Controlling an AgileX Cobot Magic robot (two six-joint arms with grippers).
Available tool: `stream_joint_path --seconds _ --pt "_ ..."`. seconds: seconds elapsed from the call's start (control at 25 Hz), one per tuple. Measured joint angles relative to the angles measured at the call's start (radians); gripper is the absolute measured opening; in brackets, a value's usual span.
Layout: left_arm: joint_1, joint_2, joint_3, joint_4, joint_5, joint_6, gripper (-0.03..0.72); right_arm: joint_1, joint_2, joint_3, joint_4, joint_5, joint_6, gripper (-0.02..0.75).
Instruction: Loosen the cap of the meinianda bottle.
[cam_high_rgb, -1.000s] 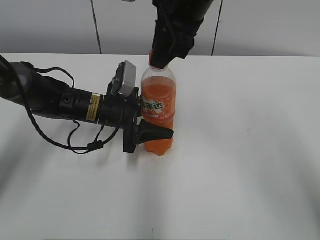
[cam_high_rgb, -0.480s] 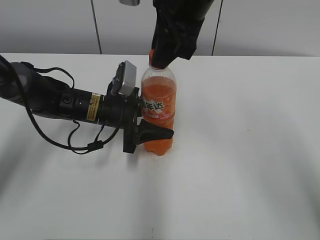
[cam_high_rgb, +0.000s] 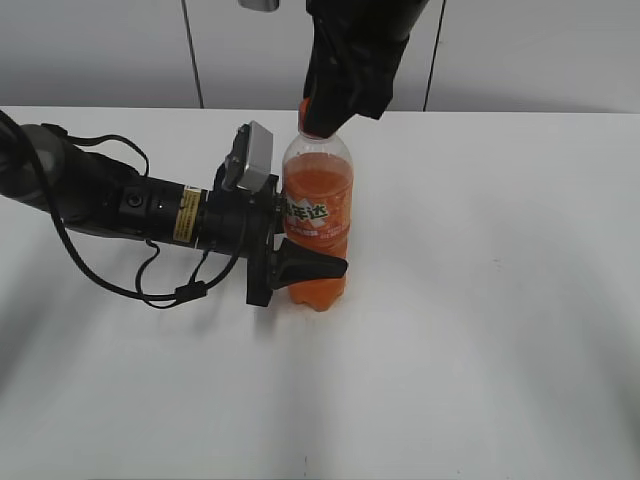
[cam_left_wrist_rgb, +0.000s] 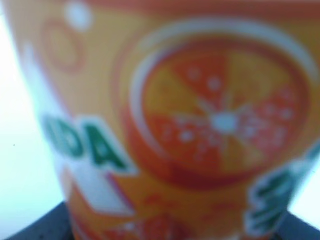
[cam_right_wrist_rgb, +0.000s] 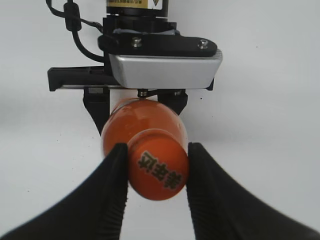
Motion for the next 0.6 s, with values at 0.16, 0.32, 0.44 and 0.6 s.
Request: stream_joint_path --seconds 0.16,0.32,0.44,0.6 --pt "0.000 0.000 0.000 0.000 0.000 0.000 0.401 0.000 0.000 0.000 0.000 0.000 0.004 0.272" --pt "0.000 0.000 0.000 0.000 0.000 0.000 0.401 0.000 0.000 0.000 0.000 0.000 0.010 0.273" --pt "0.000 0.000 0.000 0.000 0.000 0.000 0.401 0.000 0.000 0.000 0.000 0.000 0.015 0.282" --pt "0.000 0.000 0.000 0.000 0.000 -0.001 0.401 0.000 -0.002 0.000 0.000 0.000 0.021 0.296"
